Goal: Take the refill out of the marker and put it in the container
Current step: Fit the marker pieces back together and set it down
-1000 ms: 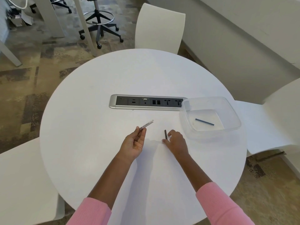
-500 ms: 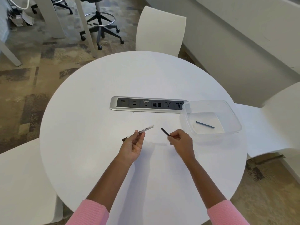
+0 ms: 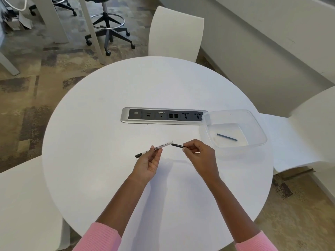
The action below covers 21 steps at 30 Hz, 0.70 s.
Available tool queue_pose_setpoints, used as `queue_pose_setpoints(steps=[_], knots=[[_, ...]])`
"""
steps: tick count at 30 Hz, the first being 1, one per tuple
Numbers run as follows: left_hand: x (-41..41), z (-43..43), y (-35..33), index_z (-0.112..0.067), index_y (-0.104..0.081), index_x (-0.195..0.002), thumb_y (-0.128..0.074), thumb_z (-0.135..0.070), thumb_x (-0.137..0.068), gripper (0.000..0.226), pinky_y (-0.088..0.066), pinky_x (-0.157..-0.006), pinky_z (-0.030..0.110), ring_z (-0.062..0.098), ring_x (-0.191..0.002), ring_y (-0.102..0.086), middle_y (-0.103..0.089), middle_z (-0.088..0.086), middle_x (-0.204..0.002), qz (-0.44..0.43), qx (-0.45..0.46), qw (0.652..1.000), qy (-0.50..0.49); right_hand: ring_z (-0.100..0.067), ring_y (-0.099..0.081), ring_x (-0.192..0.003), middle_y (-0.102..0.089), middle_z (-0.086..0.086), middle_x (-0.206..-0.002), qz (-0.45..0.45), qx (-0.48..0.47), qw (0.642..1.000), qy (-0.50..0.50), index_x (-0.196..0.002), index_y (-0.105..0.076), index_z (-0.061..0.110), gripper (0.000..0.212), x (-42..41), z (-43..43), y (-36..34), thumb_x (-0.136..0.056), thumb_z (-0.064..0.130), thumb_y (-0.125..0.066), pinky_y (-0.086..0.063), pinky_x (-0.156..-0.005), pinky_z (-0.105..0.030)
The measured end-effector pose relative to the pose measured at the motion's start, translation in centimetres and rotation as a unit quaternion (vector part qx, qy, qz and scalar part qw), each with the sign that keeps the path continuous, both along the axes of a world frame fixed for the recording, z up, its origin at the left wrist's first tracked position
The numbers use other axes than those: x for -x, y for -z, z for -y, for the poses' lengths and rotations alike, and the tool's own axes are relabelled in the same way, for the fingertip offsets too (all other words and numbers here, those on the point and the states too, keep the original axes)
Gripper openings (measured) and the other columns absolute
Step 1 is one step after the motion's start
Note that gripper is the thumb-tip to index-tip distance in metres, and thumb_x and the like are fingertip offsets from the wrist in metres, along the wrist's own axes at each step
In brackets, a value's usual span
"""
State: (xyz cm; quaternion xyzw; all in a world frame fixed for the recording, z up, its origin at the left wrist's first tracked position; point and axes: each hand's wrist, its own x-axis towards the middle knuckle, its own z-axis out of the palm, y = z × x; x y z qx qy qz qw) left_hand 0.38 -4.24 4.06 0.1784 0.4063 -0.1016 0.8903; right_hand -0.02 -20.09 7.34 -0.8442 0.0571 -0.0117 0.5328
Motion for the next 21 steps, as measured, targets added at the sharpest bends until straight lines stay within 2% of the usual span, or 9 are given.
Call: queue_pose_setpoints(steps=[7, 12, 14, 16, 19, 21], knots=[[0.2, -0.2, -0.1, 0.001, -0.055, -0.075, -0.054, 0.003, -0.087, 0.013, -0.058, -0.050, 0.026, 0.019, -0.045, -0.067, -0.066, 0.012, -0.048, -0.001, 0.000, 1.000, -0.009, 0.005, -0.060, -0.060, -0.064, 0.013, -0.070, 0.039, -0.005, 0.999, 0.019, -0.081, -0.067, 0.013, 0.012, 0.3, 0.1, -0.3, -0.079, 0.001, -0.063, -0.048, -0.059, -0.006], [0.3, 0.1, -0.1, 0.001, -0.055, -0.074, -0.055, 0.003, -0.087, 0.013, -0.058, -0.050, 0.026, 0.018, -0.045, -0.067, -0.066, 0.012, -0.047, -0.005, 0.000, 1.000, -0.009, -0.001, -0.061, -0.064, -0.065, 0.008, -0.072, 0.041, 0.003, 0.999, 0.005, -0.081, -0.067, 0.014, 0.014, 0.3, 0.2, -0.2, -0.080, 0.001, -0.062, -0.048, -0.061, -0.006], [0.3, 0.1, 0.0, 0.000, -0.055, -0.073, -0.055, 0.004, -0.086, 0.014, -0.058, -0.049, 0.026, 0.018, -0.045, -0.067, -0.066, 0.011, -0.047, -0.008, 0.000, 1.000, -0.011, 0.004, -0.060, -0.064, -0.065, 0.005, -0.075, 0.055, 0.022, 0.998, -0.007, -0.082, -0.067, 0.012, 0.014, 0.4, 0.4, -0.2, -0.080, -0.001, -0.062, -0.045, -0.060, -0.003], [0.3, 0.0, 0.1, -0.002, -0.055, -0.072, -0.055, 0.005, -0.086, 0.015, -0.058, -0.050, 0.027, 0.018, -0.044, -0.066, -0.065, 0.010, -0.046, -0.011, -0.004, 1.000, -0.013, 0.002, -0.059, -0.066, -0.066, -0.001, -0.079, 0.086, 0.065, 0.994, -0.030, -0.084, -0.067, 0.008, 0.013, 0.4, 0.6, -0.2, -0.080, -0.003, -0.062, -0.044, -0.061, -0.003], [0.2, 0.0, 0.3, -0.003, -0.054, -0.072, -0.055, 0.006, -0.086, 0.016, -0.059, -0.061, 0.031, 0.017, -0.043, -0.066, -0.065, 0.009, -0.045, -0.016, -0.012, 1.000, -0.012, -0.017, -0.061, -0.073, -0.069, -0.012, -0.083, 0.146, 0.132, 0.978, -0.067, -0.087, -0.067, 0.002, 0.012, 0.4, 0.9, -0.3, -0.080, -0.006, -0.061, -0.048, -0.069, -0.011], [0.1, 0.2, 0.3, -0.002, -0.055, -0.073, -0.055, 0.005, -0.086, 0.015, -0.058, -0.068, 0.031, 0.016, -0.044, -0.066, -0.065, 0.008, -0.045, -0.017, -0.020, 1.000, -0.006, -0.026, -0.063, -0.075, -0.068, -0.014, -0.081, 0.172, 0.169, 0.967, -0.079, -0.086, -0.066, 0.001, 0.011, 0.3, 1.1, -0.5, -0.080, -0.007, -0.061, -0.052, -0.071, -0.027]])
